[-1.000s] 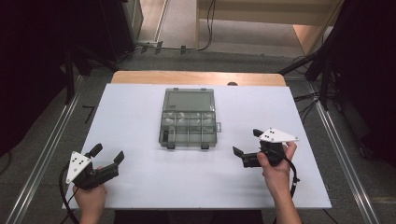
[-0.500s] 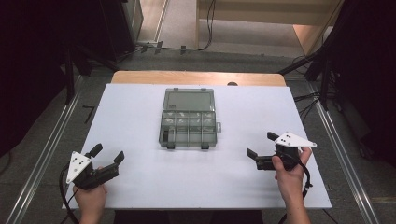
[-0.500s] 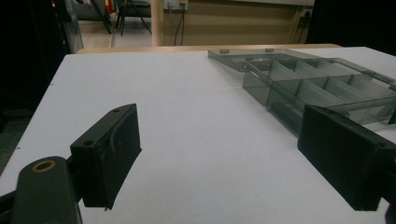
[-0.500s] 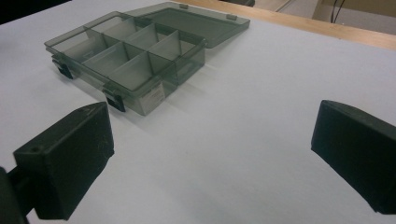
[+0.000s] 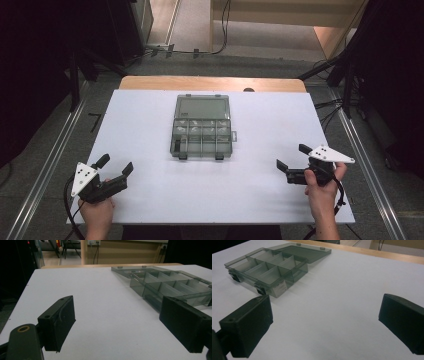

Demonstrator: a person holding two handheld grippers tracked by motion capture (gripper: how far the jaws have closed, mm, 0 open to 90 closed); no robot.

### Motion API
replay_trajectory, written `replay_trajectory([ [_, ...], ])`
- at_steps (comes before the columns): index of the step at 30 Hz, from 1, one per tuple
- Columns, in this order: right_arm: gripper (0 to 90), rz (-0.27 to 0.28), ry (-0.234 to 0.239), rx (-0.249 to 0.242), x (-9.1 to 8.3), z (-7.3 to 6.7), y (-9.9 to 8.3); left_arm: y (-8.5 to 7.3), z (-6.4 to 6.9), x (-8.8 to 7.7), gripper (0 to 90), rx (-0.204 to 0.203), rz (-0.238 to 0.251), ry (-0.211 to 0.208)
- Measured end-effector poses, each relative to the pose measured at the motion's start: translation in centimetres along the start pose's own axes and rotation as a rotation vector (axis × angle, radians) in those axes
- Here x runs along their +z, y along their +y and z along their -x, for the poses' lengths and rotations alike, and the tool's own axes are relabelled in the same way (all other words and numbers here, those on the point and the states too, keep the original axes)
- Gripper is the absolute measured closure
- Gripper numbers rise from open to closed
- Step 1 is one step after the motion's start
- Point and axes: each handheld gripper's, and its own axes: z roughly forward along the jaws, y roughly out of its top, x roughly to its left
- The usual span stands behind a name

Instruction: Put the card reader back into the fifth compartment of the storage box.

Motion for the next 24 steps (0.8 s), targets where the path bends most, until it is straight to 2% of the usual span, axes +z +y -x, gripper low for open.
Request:
replay_trajectory([
  [9,0.0,0.016,-0.035,0.035,-0.9,1.4,-1.0,0.0,0.0,0.0,13.6,0.002,-0.001,0.001],
  [24,0.0,0.028,-0.065,0.076,-2.0,3.6,-2.9,0.0,0.1,0.0,13.6,0.008,-0.003,0.000],
])
